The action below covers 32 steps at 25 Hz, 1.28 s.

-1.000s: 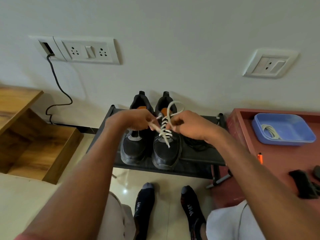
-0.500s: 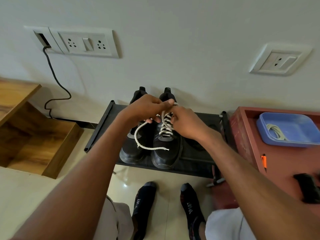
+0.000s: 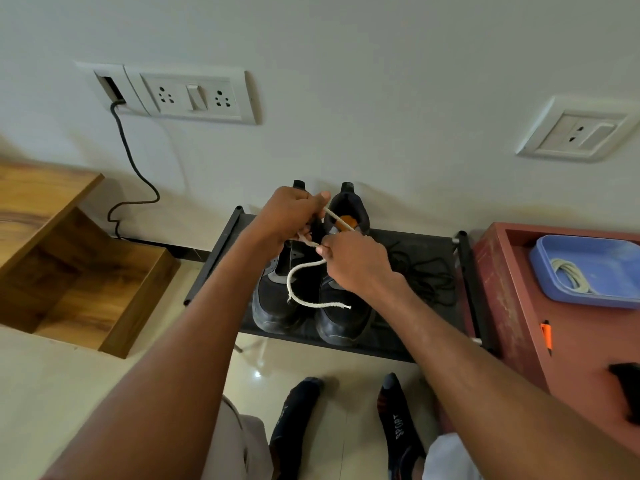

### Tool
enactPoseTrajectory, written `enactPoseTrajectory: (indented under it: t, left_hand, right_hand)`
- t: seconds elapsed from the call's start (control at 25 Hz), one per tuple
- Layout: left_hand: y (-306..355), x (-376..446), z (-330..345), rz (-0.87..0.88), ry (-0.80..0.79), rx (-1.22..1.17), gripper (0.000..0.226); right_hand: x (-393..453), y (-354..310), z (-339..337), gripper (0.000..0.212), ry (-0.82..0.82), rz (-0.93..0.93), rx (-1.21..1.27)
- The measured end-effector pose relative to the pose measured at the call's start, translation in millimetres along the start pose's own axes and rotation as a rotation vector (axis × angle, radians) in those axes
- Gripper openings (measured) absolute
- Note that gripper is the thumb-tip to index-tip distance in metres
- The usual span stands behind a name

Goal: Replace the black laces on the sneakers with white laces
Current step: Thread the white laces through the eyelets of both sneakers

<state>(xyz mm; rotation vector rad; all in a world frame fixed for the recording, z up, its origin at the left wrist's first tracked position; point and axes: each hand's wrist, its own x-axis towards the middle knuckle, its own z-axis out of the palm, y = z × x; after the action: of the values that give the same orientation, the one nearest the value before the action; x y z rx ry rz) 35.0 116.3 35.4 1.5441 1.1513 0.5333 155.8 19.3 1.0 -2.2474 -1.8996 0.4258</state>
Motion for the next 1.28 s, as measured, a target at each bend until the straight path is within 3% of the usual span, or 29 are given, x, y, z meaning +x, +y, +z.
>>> enactPoseTrajectory:
  t: [0.12,0.2,0.28,0.36,0.4,0.48,0.6,0.68,0.76,0.84,0.92,1.16,1.28]
  left_hand:
    - [0.0,4.4,-1.8,0.046,0.151,0.153,0.046]
    - [0.1,6.0,-4.3,0.028,0.165,0.151,0.05]
    - [2.1,6.0,-1.8,0.02,0.08,-0.009,0.05]
    - [2.9,8.6,2.7,0.064,-0.005,-0.108,0.044]
    - [2.8,11.8,4.7,0.083,-0.039,-0.128,0.043]
    - [2.5,18.4,6.5,0.101,-0.134,-0.156,0.046]
    - [2.1,15.1,5.4,0.148,-0.372,-0.11,0.035]
    - [4.0,7.5,9.0,0.207,-0.458,-0.056,0.017]
    - [5.6,4.2,18.0,0.302,-0.3,0.034,0.006]
    - [2.9,7.7,24.6,0.457,-0.015,0.287,0.008]
    - [-1.3,11.6,25.4,0.521,0.11,0.466,0.012]
    - [-1.0,8.9,23.9,0.607,0.115,0.601,0.017]
    - [-0.6,9.5,23.0,0.519,0.147,0.46,0.006]
  right_hand:
    - [0.7,12.1,-6.2,0.048,0.052,0.107,0.152]
    - [-1.1,17.1,-7.5,0.032,0.093,0.183,0.319]
    - [-2.9,14.9,-14.6,0.008,0.063,0.28,0.754]
    - [-7.3,10.8,-31.4,0.012,-0.096,0.28,1.126]
    - [-9.7,10.0,-40.2,0.012,-0.149,0.206,1.173]
    - [-16.0,12.1,-56.7,0.01,-0.065,0.006,1.192]
    - [-13.6,25.0,-65.7,0.008,0.421,-0.143,1.011]
    - [-4.6,34.2,-59.4,0.007,0.616,-0.134,0.811]
    - [3.6,38.5,-51.1,0.019,0.593,-0.045,0.77]
    - [9.0,39.8,-42.9,0.027,0.46,0.084,0.836]
    - [10.7,41.3,-36.1,0.031,0.357,0.137,0.83]
    - [9.4,39.0,-36.2,0.027,0.201,0.144,0.816]
    - [7.9,39.0,-37.4,0.021,0.263,0.144,0.759]
